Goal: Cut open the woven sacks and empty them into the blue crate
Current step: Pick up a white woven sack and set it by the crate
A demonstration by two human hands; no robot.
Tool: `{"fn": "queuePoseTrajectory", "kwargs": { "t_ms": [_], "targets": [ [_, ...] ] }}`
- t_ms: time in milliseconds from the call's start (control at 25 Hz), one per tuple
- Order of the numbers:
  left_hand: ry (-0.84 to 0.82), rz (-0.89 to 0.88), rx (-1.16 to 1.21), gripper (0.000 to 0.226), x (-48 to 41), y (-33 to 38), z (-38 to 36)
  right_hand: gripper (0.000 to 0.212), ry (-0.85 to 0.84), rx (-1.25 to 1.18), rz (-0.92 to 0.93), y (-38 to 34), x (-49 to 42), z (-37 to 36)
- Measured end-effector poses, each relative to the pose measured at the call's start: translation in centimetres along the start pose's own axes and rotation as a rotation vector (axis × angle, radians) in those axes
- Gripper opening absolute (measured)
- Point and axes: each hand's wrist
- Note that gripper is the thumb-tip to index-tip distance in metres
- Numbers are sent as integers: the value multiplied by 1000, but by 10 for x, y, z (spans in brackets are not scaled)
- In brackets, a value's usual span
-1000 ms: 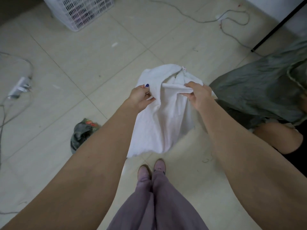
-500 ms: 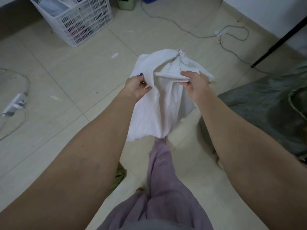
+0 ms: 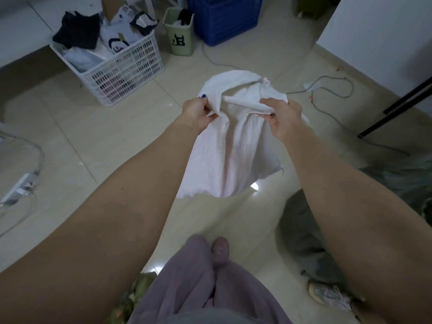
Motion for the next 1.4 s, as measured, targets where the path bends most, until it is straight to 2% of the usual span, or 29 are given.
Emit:
{"fn": "queuePoseTrajectory", "kwargs": {
  "t_ms": [360, 600, 680, 760, 960, 1080, 1240, 1400],
  "targets": [
    [-110, 30, -55, 17, -136, 84, -104, 18, 74, -107, 100, -30, -161, -49],
    [-140, 135, -97, 18, -222, 139, -170, 41, 234, -94, 57, -50, -262, -80],
    [-159, 153, -109, 18, -241, 157, -192, 39, 274, -74, 52, -61, -292, -91],
    [-178, 163, -92, 17, -261, 176, -214, 27, 277, -90, 66, -74, -320, -103],
    [-202, 184, -37, 11, -318, 220, -284, 31, 277, -174, 122, -117, -410, -128],
    [-196, 157, -30, 16, -363, 243, -331, 30, 270, -189, 125, -132, -474, -135],
    [-156, 155, -33, 29, -427, 263, -393, 31, 252, -124, 76, -144, -568, -140],
    [-112, 150, -15, 33, -478, 290, -444, 27, 232, -39, 27, -169, -640, -151]
  ]
}}
Point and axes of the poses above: each hand's wrist, its own x-axis away from the middle knuckle, its own z-axis out of the back of the hand, y = z × x, and after that the axes turned 10 degrees about z, right-handed
